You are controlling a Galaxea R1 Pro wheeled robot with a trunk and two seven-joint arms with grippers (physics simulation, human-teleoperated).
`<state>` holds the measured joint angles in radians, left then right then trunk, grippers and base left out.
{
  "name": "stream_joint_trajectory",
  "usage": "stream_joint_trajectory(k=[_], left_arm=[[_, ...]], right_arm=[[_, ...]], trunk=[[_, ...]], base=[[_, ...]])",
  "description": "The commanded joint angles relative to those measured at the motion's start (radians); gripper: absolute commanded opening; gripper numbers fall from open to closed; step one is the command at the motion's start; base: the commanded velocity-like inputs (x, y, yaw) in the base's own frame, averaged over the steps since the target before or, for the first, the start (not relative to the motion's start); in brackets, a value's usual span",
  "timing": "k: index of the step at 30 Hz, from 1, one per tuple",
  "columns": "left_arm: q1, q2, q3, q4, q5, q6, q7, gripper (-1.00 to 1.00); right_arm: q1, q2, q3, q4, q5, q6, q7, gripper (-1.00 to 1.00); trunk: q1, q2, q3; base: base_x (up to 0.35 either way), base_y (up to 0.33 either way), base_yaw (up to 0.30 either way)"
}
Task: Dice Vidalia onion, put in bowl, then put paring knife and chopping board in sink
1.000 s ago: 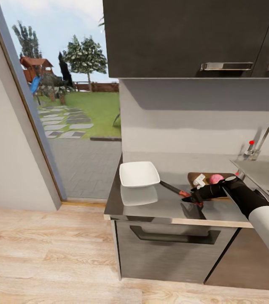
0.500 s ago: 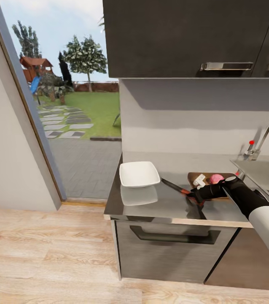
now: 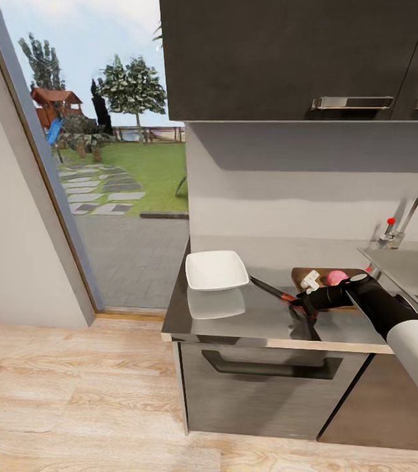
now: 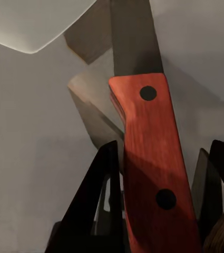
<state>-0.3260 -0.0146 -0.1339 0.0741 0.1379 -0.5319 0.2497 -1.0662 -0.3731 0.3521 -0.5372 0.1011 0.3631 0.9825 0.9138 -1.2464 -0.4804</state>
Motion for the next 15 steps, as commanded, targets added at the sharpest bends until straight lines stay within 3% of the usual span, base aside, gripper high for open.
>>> stream_joint_trajectory(k=[1, 15], left_arm=[[-0.002, -0.001, -0.009, 0.004, 0.009, -0.006, 0.001, 1.00], [-0.001, -0.002, -0.009, 0.004, 0.009, -0.006, 0.000, 1.00]], right_arm=[[0.000, -0.001, 0.005, -0.001, 0.009, 0.013, 0.001, -1.00], [0.000, 0.008, -0.001, -0.003, 0.008, 0.023, -0.124, -1.00]], trunk=[[0.000, -0.001, -0.001], [0.000, -0.001, -0.001]], base=[[0.000, 0.000, 0.000], [0.000, 0.000, 0.000]])
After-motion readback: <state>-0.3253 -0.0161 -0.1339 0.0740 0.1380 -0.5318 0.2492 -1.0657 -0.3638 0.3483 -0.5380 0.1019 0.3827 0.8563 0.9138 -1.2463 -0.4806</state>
